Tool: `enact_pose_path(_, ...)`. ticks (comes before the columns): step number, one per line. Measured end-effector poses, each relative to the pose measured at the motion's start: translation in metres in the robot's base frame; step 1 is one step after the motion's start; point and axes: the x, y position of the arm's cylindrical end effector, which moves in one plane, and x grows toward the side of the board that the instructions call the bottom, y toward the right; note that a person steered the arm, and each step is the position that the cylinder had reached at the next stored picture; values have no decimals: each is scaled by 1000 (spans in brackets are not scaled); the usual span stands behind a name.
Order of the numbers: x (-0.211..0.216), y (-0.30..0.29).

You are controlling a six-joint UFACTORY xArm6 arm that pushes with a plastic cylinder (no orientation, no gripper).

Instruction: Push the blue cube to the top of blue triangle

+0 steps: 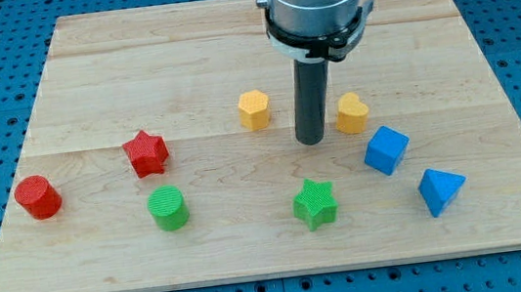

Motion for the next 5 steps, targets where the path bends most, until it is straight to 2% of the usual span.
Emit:
enact_pose_path(1, 0, 46)
enact_pose_path(3, 17, 71)
enact_pose_path(4, 16, 118)
enact_pose_path(5, -10, 131)
